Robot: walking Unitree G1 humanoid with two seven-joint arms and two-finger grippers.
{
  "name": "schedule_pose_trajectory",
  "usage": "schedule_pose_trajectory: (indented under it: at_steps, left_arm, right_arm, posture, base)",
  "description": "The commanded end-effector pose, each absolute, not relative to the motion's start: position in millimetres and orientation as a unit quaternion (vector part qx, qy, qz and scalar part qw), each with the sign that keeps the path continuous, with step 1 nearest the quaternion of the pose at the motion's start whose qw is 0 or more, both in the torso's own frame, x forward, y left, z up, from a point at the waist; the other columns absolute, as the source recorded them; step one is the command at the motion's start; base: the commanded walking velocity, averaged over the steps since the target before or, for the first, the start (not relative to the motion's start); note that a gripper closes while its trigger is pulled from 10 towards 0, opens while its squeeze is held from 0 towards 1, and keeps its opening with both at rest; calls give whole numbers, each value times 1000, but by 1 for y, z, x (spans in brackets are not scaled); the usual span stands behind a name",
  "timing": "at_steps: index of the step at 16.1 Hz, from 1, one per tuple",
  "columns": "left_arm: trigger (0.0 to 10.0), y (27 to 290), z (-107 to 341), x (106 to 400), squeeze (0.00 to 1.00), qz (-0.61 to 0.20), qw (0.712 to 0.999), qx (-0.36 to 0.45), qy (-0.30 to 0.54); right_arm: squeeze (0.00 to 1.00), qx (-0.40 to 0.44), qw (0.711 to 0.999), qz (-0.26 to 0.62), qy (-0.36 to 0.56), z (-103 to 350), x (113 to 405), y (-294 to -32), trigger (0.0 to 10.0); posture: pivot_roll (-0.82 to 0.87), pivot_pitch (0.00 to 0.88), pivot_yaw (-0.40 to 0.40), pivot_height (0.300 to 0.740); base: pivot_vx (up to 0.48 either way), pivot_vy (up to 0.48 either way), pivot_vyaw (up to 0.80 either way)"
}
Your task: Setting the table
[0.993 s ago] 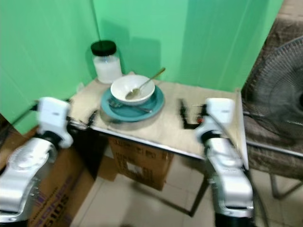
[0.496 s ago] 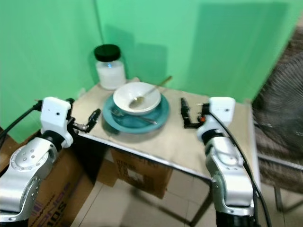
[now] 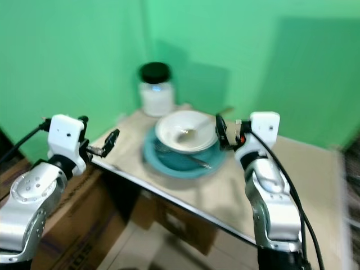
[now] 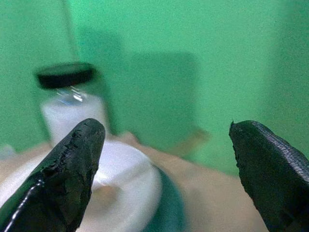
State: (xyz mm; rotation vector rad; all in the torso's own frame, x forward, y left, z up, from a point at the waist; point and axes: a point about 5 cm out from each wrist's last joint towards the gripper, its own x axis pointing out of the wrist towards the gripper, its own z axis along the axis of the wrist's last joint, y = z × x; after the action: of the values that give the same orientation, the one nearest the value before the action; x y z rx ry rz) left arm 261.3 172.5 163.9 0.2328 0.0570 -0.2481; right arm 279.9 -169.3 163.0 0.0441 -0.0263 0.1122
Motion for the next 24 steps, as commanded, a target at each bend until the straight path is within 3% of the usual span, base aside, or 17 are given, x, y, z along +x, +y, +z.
schedule_pose_trajectory:
  at_steps: [1, 6, 7, 8, 9, 13, 14, 15, 17, 18, 19, 24]
  left_arm:
    - [10000, 173, 163, 262, 0, -122, 985, 118, 31]
    - [10000, 172, 163, 262, 0, -130, 984, 121, 31]
    - [10000, 171, 162, 263, 0, -138, 982, 124, 34]
    - [10000, 170, 162, 263, 0, -158, 978, 128, 37]
    - [10000, 170, 162, 262, 0, -177, 974, 134, 39]
    - [10000, 168, 161, 263, 0, -241, 958, 149, 52]
    - [10000, 166, 160, 262, 0, -288, 942, 158, 64]
    - [10000, 166, 159, 262, 0, -298, 938, 161, 67]
    - [10000, 164, 159, 261, 0, -352, 917, 169, 81]
    - [10000, 163, 159, 261, 0, -362, 913, 170, 84]
    - [10000, 161, 157, 260, 0, -396, 895, 184, 94]
    - [10000, 152, 158, 257, 0, -438, 875, 186, 94]
  right_arm:
    - [886, 21, 998, 61, -16, 165, 282, -171, 10000]
    - [882, -6, 996, 89, -24, 172, 290, -176, 10000]
    - [808, -19, 994, 103, -23, 175, 294, -178, 10000]
    - [243, -47, 990, 131, -22, 179, 298, -180, 10000]
    - [0, -85, 981, 175, -22, 185, 303, -181, 10000]
    - [0, -208, 926, 314, -5, 201, 319, -181, 10000]
    - [0, -261, 884, 388, 10, 206, 325, -174, 10000]
    - [0, -275, 873, 404, 15, 206, 327, -173, 10000]
    - [0, -341, 814, 468, 45, 204, 336, -165, 10000]
    - [0, -354, 803, 476, 53, 202, 338, -164, 10000]
    - [0, -419, 760, 487, 101, 189, 348, -161, 10000]
    - [0, -461, 719, 491, 171, 189, 373, -154, 10000]
  posture:
    - [103, 0, 24, 740]
    - [97, 0, 24, 740]
    - [92, 0, 28, 740]
    - [87, 0, 32, 740]
    - [83, 0, 36, 740]
    - [71, 0, 46, 740]
    - [69, 0, 48, 740]
    - [67, 0, 48, 740]
    - [64, 0, 48, 740]
    - [64, 0, 47, 740]
    - [60, 0, 45, 740]
    - [65, 0, 33, 740]
  base:
    - [307, 0, 0]
    - [308, 0, 0]
    - [259, 0, 0]
    - [0, 0, 0]
    - [0, 0, 0]
    - [0, 0, 0]
    - [0, 0, 0]
    - [0, 0, 0]
    - [0, 0, 0]
    - [0, 0, 0]
    - [0, 0, 0]
    - [0, 0, 0]
